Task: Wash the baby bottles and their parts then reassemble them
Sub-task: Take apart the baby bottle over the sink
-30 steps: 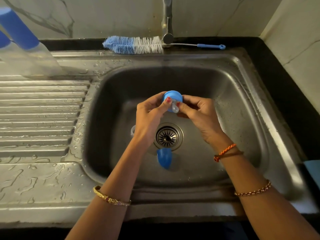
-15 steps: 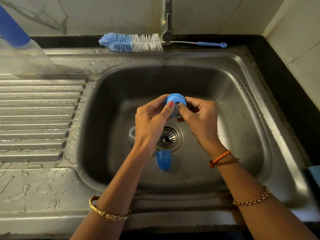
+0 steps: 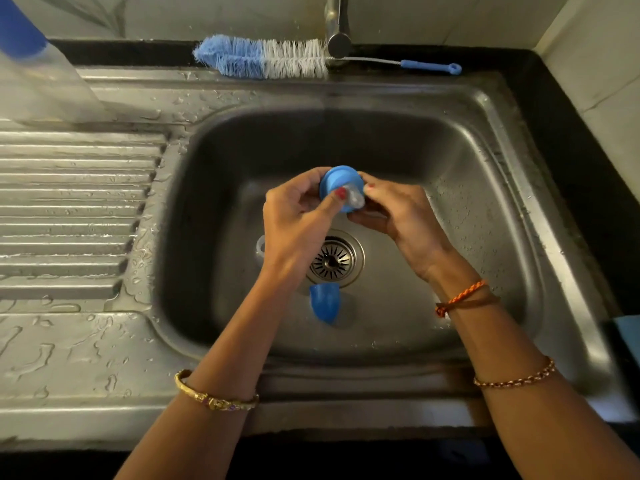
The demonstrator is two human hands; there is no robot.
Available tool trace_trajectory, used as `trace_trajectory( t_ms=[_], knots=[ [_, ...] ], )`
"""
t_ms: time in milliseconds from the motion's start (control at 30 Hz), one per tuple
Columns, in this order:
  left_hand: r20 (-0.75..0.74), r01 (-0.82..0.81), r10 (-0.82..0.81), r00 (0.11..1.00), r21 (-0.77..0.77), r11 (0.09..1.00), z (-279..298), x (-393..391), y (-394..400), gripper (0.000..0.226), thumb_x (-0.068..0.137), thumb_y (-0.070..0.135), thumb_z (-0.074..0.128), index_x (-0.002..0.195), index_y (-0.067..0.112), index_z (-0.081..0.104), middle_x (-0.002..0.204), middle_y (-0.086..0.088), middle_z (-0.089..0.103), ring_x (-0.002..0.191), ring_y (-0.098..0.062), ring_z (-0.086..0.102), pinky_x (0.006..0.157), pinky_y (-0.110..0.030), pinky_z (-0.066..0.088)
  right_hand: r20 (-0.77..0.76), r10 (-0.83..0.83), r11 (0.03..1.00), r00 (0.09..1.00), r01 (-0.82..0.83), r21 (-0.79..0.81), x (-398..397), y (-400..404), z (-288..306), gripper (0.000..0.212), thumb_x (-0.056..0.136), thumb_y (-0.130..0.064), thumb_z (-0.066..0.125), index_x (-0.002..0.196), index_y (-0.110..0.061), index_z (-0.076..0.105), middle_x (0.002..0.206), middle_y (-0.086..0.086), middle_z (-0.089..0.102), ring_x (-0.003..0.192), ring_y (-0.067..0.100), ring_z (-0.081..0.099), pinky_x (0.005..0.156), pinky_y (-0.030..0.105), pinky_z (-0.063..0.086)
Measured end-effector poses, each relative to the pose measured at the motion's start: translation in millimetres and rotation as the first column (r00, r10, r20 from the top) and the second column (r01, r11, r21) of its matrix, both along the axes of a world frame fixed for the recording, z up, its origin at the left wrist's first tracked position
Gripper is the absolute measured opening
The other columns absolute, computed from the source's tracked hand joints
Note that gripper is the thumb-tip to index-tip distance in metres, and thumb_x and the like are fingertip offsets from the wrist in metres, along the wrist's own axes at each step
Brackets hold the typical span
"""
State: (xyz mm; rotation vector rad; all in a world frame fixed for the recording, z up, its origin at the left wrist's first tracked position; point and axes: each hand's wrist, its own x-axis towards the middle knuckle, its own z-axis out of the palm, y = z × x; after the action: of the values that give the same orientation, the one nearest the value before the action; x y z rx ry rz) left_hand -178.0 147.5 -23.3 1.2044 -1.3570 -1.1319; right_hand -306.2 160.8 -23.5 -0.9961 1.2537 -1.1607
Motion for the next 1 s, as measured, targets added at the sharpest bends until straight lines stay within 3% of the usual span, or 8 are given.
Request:
trace_trajectory(
  t_ms=[333,567,767,1000],
  knots=[
    [-0.013,-0.028,0.028,1.0,-0.023,0.999,-1.3,2.9,-2.4,0.019,0.081,0.009,0.068,0.098,0.017,0.068,0.087,0.001,0.07,0.081,-0.015,0.069,0.076,-0.038,0.058,0.027,0.136,0.989,0.99,-0.135,-0.058,-3.2,4.2,3.8,0.03,0.091,-0.009,0.05,0.117,-0.023,0.055,0.106,-0.004,0.065,0.095,0.007,0.064,0.078,0.019,0.053],
    [0.022,0.062,-0.061,0.998,-0.057,0.996,0.9,3.3,-0.2,0.027,0.084,0.011,0.065,0.11,0.008,0.065,0.098,-0.004,0.07,0.089,-0.015,0.068,0.079,-0.034,0.057,-0.062,0.0,0.993,0.998,-0.008,-0.119,4.8,5.1,3.6,0.023,0.087,-0.01,0.058,0.108,-0.02,0.06,0.093,-0.005,0.067,0.086,0.003,0.066,0.071,0.017,0.054],
    [-0.183,0.157,-0.143,0.973,0.067,0.985,6.4,0.9,3.8,0.027,0.094,0.004,0.046,0.116,0.011,0.06,0.101,-0.004,0.067,0.096,-0.018,0.067,0.078,-0.024,0.056,-0.101,-0.091,0.989,0.991,0.078,-0.126,0.9,3.4,1.2,0.028,0.089,-0.007,0.056,0.116,-0.013,0.059,0.092,-0.009,0.065,0.083,0.002,0.067,0.067,0.017,0.054],
    [-0.205,0.17,-0.139,0.969,0.138,0.976,5.5,-0.7,3.3,0.024,0.093,0.004,0.049,0.113,0.009,0.062,0.097,0.001,0.067,0.092,-0.01,0.067,0.076,-0.019,0.055,-0.118,-0.158,0.984,0.98,0.147,-0.101,-2.5,2.7,-3.9,0.031,0.083,-0.003,0.062,0.115,-0.002,0.061,0.088,-0.005,0.065,0.077,0.005,0.068,0.063,0.017,0.055]
  ],
)
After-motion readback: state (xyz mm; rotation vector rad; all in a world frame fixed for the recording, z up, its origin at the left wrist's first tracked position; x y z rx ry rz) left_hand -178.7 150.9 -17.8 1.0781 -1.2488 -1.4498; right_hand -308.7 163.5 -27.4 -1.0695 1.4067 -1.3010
